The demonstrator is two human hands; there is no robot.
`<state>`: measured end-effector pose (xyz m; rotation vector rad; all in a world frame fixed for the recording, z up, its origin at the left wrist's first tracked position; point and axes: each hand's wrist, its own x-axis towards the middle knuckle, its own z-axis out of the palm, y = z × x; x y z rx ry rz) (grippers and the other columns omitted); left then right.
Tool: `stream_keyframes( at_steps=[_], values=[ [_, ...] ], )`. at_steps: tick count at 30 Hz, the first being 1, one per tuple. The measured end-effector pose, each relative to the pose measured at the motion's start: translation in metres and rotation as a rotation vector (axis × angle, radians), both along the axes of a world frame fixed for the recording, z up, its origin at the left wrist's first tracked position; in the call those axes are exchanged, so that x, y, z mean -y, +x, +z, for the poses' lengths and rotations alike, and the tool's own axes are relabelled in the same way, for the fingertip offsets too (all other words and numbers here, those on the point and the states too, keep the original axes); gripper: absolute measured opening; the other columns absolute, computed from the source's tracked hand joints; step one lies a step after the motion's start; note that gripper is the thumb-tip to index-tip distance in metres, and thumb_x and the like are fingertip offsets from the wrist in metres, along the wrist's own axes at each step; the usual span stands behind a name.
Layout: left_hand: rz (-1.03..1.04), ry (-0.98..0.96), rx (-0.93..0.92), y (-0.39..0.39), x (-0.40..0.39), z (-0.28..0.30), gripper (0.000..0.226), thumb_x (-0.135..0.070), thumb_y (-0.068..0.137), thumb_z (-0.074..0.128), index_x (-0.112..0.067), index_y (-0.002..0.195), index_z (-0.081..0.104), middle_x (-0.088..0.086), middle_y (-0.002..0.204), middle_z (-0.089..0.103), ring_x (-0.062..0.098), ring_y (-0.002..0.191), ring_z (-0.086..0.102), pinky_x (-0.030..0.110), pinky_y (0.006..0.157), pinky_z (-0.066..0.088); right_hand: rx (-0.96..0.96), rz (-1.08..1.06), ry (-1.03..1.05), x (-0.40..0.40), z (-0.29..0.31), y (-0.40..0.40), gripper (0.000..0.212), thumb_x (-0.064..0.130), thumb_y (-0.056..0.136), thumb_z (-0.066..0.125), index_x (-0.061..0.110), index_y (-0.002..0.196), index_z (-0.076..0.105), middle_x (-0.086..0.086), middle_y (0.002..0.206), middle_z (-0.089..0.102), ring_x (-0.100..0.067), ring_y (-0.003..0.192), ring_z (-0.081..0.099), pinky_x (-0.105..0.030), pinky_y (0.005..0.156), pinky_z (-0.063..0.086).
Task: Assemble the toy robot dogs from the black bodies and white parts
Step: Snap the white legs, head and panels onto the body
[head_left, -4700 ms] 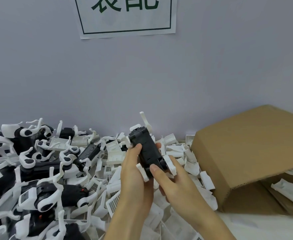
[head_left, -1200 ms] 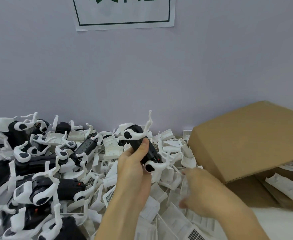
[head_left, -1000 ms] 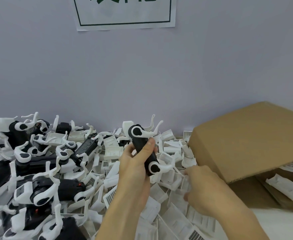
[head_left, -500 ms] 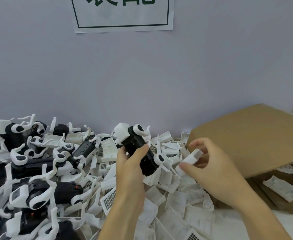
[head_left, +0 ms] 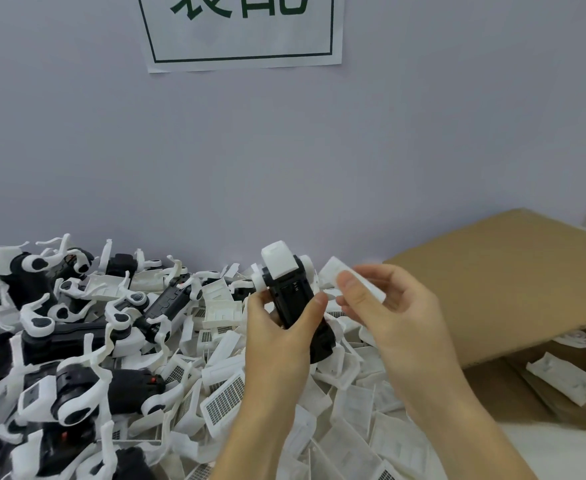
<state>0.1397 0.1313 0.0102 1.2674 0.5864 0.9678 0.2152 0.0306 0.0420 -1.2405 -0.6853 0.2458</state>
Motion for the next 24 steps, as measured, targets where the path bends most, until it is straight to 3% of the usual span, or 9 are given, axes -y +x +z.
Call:
stream_keyframes(
  at_steps=[4, 9, 14, 16, 19, 24],
  values=[
    [-0.086, 0.003, 0.029, 0.0, 0.001, 0.002, 0.047, -0.042, 0.074, 0.08, -0.03, 0.115, 0.062, -0.001, 0.102, 0.077, 0.017, 0.097, 0.075, 0.042, 0.086, 0.06, 0.097, -0.016, -0.049, -0.005, -0.004, -0.007, 0.029, 0.046, 0.076, 0.076, 0.027, 0.096, 0.072, 0.009, 0.089, 0.075, -0.005, 0.082, 0.072, -0.013, 0.064, 0.054],
    [-0.236, -0.044, 0.096, -0.002, -0.003, -0.001, 0.043, -0.025, 0.076, 0.062, -0.03, 0.118, 0.066, 0.008, 0.108, 0.075, 0.029, 0.107, 0.07, 0.051, 0.095, 0.055, 0.28, -0.098, -0.264, -0.003, -0.01, -0.001, 0.02, 0.04, 0.086, 0.072, 0.033, 0.105, 0.071, 0.014, 0.096, 0.07, -0.003, 0.092, 0.067, -0.025, 0.075, 0.057],
    [-0.272, -0.052, 0.147, -0.003, -0.001, 0.002, 0.045, -0.023, 0.071, 0.059, -0.024, 0.116, 0.066, 0.0, 0.086, 0.067, 0.012, 0.072, 0.062, 0.021, 0.054, 0.05, 0.433, -0.182, -0.357, -0.001, -0.008, -0.002, 0.016, 0.046, 0.08, 0.075, 0.037, 0.092, 0.07, 0.019, 0.086, 0.069, 0.002, 0.084, 0.065, -0.016, 0.069, 0.052],
    [-0.263, -0.036, 0.126, -0.003, 0.001, 0.002, 0.042, -0.027, 0.073, 0.059, -0.025, 0.115, 0.064, 0.001, 0.088, 0.069, 0.009, 0.065, 0.058, 0.017, 0.051, 0.048, 0.447, -0.223, -0.329, -0.002, -0.007, -0.004, 0.013, 0.045, 0.08, 0.076, 0.037, 0.088, 0.069, 0.023, 0.083, 0.07, 0.004, 0.081, 0.066, -0.013, 0.069, 0.051],
    [-0.277, -0.032, 0.115, -0.003, 0.002, 0.001, 0.036, -0.034, 0.076, 0.059, -0.03, 0.111, 0.065, 0.0, 0.1, 0.073, 0.014, 0.083, 0.064, 0.023, 0.062, 0.051, 0.459, -0.285, -0.29, -0.005, -0.008, -0.008, 0.014, 0.045, 0.08, 0.077, 0.036, 0.086, 0.068, 0.028, 0.082, 0.069, 0.004, 0.078, 0.066, -0.01, 0.068, 0.049],
    [-0.338, 0.011, 0.09, -0.003, 0.008, 0.003, 0.053, -0.048, 0.074, 0.06, -0.036, 0.125, 0.061, 0.0, 0.12, 0.074, 0.019, 0.117, 0.067, 0.05, 0.101, 0.052, 0.467, -0.36, -0.239, -0.01, -0.008, -0.015, 0.015, 0.05, 0.076, 0.072, 0.042, 0.081, 0.059, 0.024, 0.08, 0.068, 0.005, 0.081, 0.063, -0.004, 0.066, 0.045]
  ],
)
